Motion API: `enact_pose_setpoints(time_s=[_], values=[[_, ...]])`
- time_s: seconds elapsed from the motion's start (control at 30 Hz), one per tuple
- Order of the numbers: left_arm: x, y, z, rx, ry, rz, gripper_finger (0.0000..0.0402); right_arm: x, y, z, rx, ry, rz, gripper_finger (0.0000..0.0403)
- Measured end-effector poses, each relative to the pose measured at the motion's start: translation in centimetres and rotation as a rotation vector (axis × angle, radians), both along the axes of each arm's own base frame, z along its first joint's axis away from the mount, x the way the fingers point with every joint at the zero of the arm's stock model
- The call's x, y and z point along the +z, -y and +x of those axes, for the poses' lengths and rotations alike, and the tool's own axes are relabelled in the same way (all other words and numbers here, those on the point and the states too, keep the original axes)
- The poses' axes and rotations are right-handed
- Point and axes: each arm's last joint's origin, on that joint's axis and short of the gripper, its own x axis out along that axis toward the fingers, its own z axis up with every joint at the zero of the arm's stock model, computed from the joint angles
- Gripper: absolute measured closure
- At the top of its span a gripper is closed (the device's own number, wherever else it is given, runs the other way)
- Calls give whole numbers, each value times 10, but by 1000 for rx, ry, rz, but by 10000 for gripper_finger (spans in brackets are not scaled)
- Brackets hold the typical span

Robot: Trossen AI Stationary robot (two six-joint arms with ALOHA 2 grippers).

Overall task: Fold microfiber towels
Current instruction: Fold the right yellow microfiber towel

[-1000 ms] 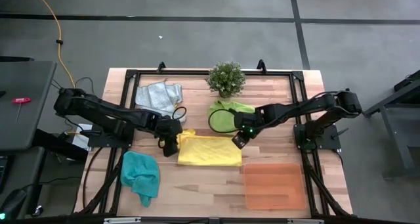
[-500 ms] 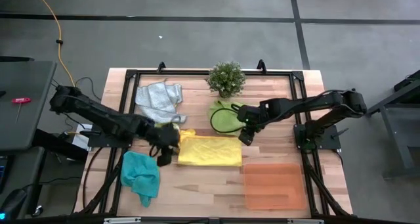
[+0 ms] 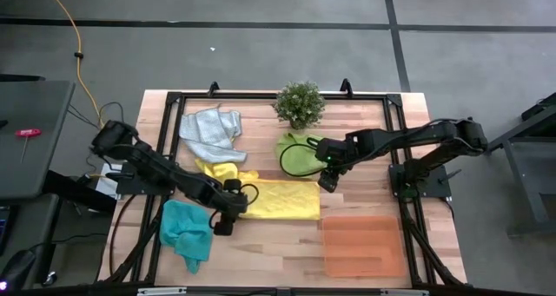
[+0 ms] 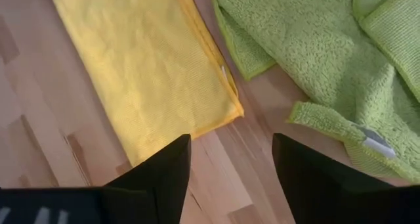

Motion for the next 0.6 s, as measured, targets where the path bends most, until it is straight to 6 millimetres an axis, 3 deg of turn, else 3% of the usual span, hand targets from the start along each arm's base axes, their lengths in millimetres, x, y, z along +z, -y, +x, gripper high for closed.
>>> enact_pose_setpoints(time_s=[0.17, 0.3, 0.47, 0.6], values=[[-6, 0, 0, -3, -28, 10, 255, 2, -1, 4, 17, 46, 14, 196], [-10, 0, 2, 4, -31, 17, 266, 8, -7, 15, 118, 181, 58, 196], [-11, 0, 3, 15, -28, 38, 317, 14, -23, 26, 295, 327, 79, 197], [-11, -1, 3, 25, -28, 42, 365, 0, -43, 34, 408, 306, 64, 197]])
